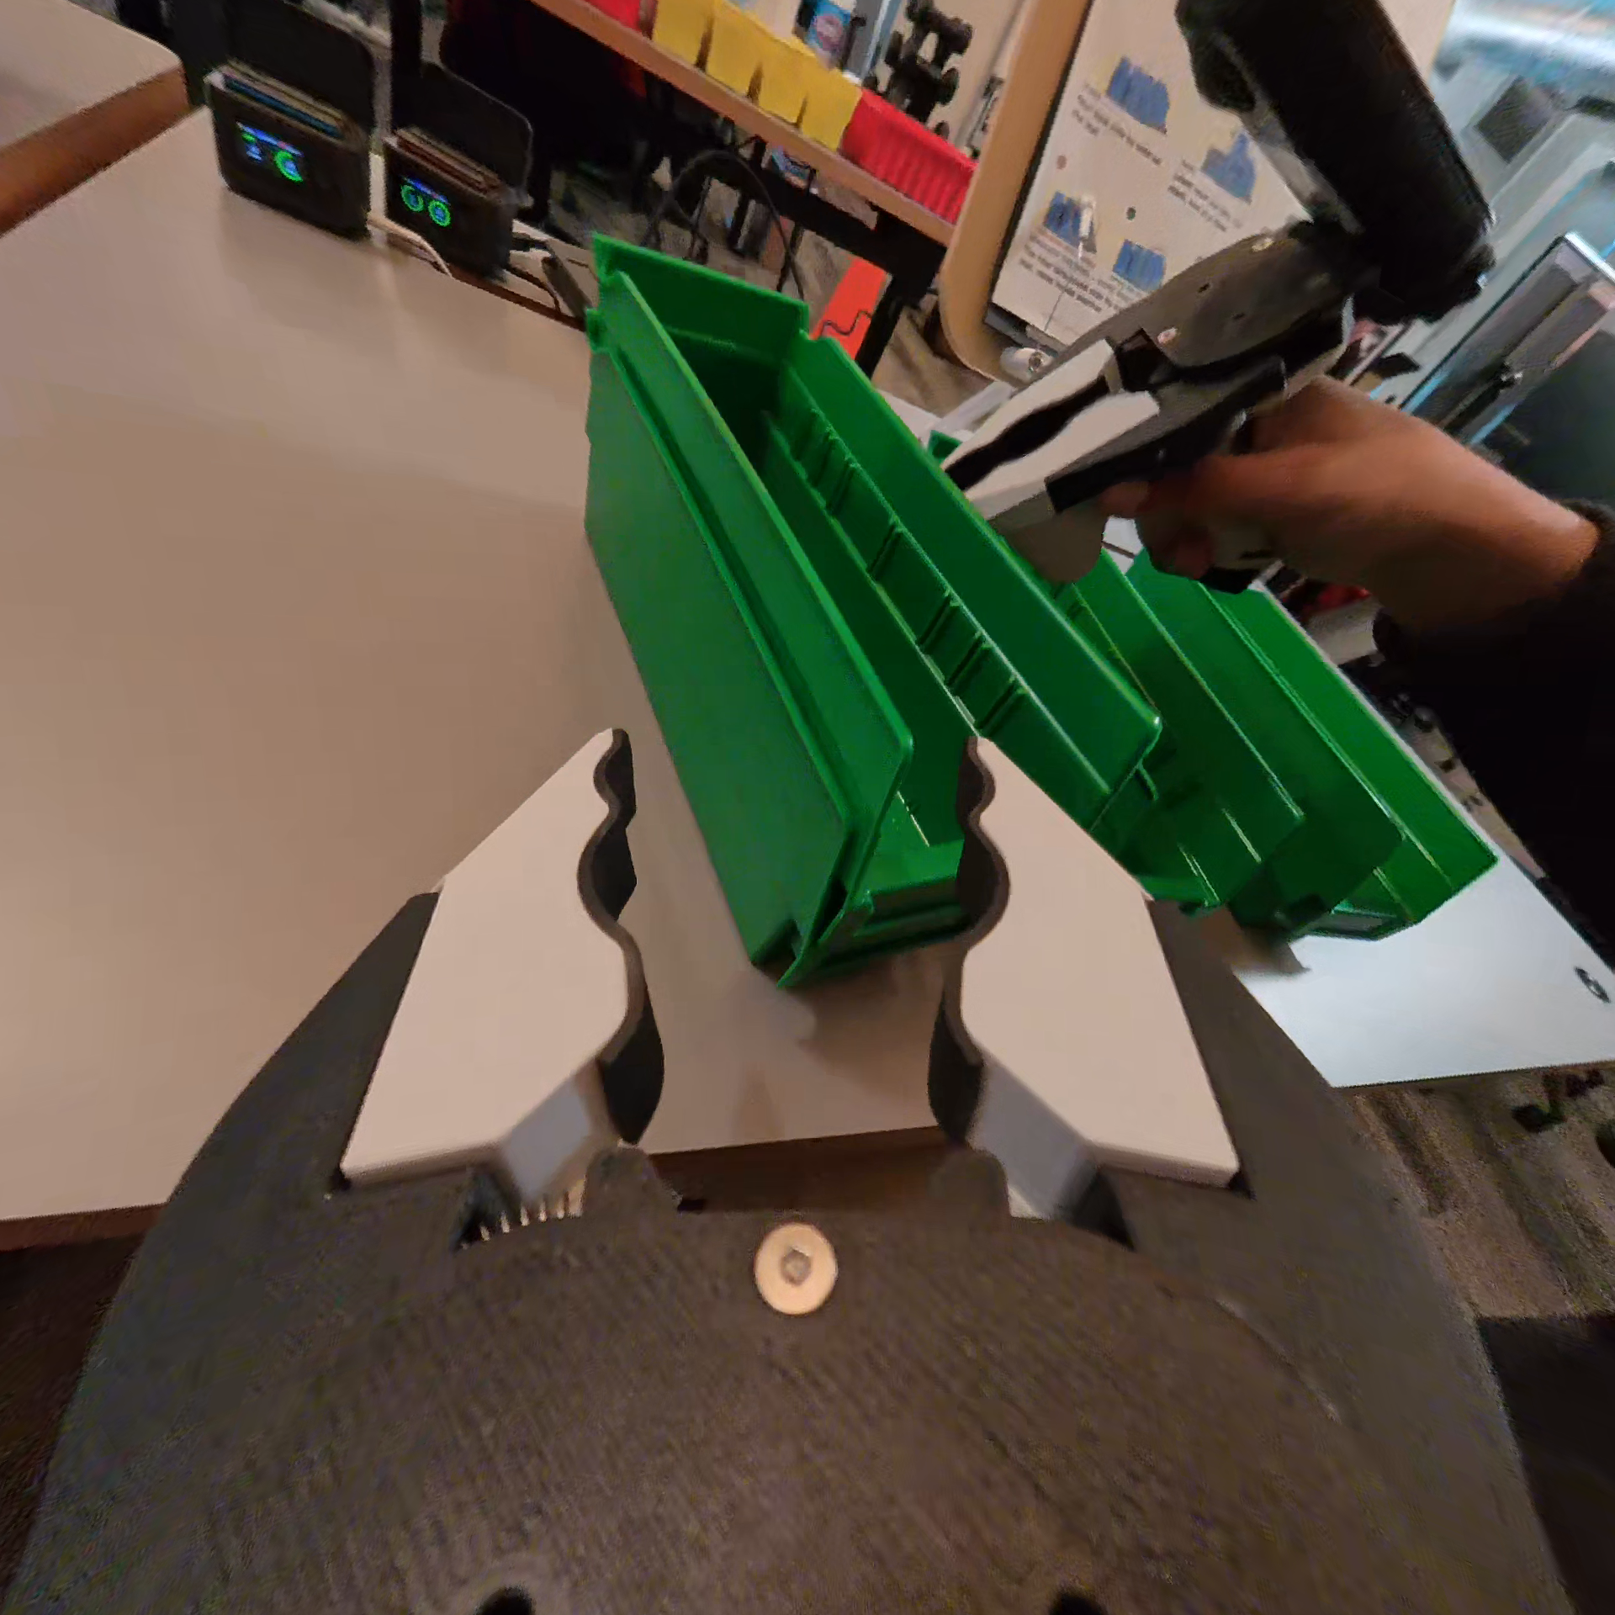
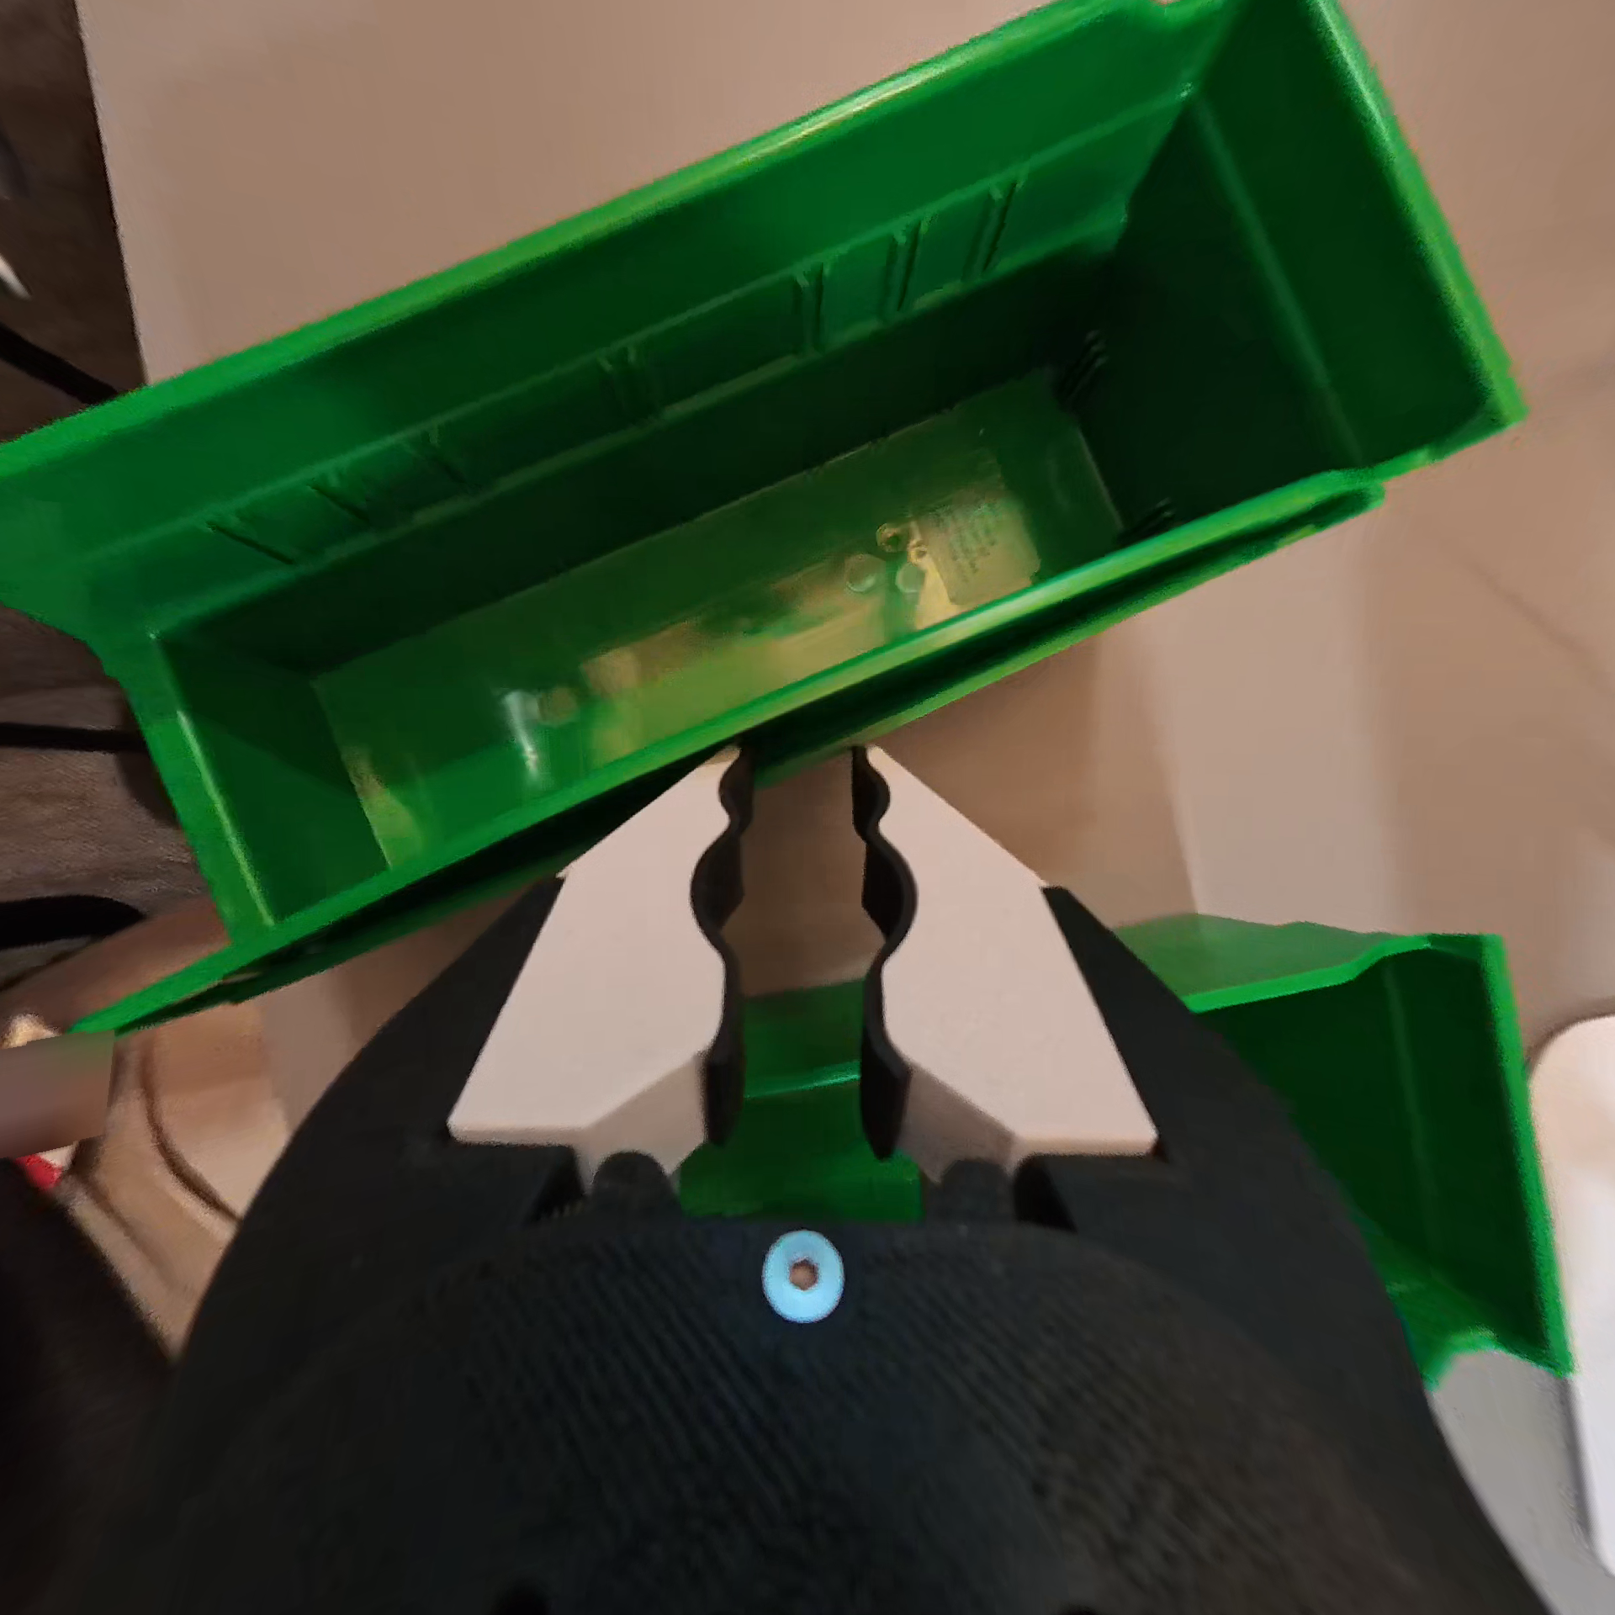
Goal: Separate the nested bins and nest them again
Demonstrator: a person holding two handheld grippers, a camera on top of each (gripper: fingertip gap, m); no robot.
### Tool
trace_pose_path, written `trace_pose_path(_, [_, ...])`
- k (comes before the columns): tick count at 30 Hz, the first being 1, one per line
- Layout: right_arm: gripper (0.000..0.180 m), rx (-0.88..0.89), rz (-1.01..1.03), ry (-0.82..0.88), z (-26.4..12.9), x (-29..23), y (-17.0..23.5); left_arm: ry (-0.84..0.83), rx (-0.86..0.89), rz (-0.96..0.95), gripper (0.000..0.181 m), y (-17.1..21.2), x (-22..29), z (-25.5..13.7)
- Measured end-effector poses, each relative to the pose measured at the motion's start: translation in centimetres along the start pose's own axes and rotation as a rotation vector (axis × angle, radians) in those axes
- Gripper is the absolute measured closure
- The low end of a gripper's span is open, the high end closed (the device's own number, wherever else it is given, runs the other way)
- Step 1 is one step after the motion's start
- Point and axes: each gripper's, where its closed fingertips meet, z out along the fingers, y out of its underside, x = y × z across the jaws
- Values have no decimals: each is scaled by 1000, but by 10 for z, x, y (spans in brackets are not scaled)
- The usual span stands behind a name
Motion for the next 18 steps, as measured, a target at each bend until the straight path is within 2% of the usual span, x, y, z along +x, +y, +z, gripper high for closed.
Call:
trace_pose_path(4, [159,-21,34,-13,1,-2,2,22,-70,52,102,31,-1,10])
trace_pose_path(8, [158,-73,35,-14,0,-5,5,40,-70,93,101,44,1,13])
trace_pose_path(14, [156,-29,-201,46,-3,-9,-3,93,-121,82,99,70,0,12])
trace_pose_path(18, [159,-14,-99,-47,1,-16,-4,140,-126,58,94,77,4,18])
